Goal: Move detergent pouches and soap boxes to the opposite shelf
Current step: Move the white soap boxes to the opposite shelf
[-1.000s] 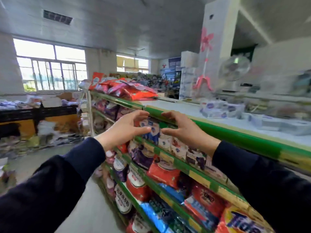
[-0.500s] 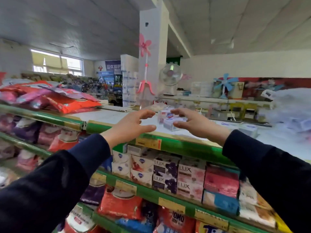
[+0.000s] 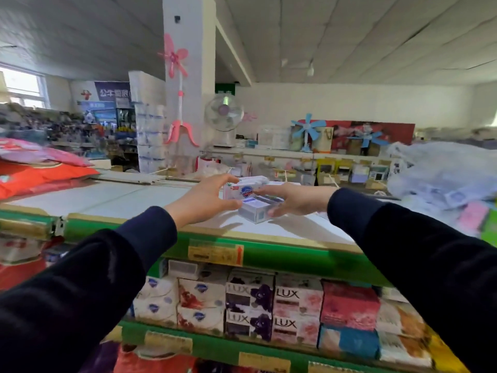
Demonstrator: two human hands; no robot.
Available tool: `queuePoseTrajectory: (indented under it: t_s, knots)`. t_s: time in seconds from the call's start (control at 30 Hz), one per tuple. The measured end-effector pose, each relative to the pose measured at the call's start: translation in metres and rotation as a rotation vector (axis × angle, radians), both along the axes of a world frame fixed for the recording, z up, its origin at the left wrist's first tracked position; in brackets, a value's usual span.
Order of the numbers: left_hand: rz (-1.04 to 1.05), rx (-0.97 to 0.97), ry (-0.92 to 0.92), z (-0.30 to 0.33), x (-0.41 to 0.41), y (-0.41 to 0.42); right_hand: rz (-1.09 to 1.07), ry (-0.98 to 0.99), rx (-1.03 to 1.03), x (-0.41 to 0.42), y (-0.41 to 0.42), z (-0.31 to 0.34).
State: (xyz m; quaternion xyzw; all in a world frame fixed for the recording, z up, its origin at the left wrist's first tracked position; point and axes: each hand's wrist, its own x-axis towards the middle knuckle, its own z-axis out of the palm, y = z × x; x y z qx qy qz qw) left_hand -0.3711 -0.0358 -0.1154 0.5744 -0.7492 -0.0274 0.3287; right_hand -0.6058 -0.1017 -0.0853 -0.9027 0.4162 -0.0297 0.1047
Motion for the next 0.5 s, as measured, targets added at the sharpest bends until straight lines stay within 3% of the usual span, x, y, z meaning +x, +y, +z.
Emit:
queuePoseTrajectory:
  t_s: [0.23,0.33,0.5]
  knots:
    - [-0.003,0.054,0.054,0.007,0.009,-0.023,0.01,0.001,0.03,-0.002,-0.008,0.01]
    - [-0.013,0.074,0.142,0.009,0.008,-0.028,-0.086,-0.073,0.108,-0.012,-0.008,0.019]
    - [-0.007,0.069,0.163,0.014,0.0,-0.033,-0.197,-0.237,0.016,-0.015,-0.018,0.014]
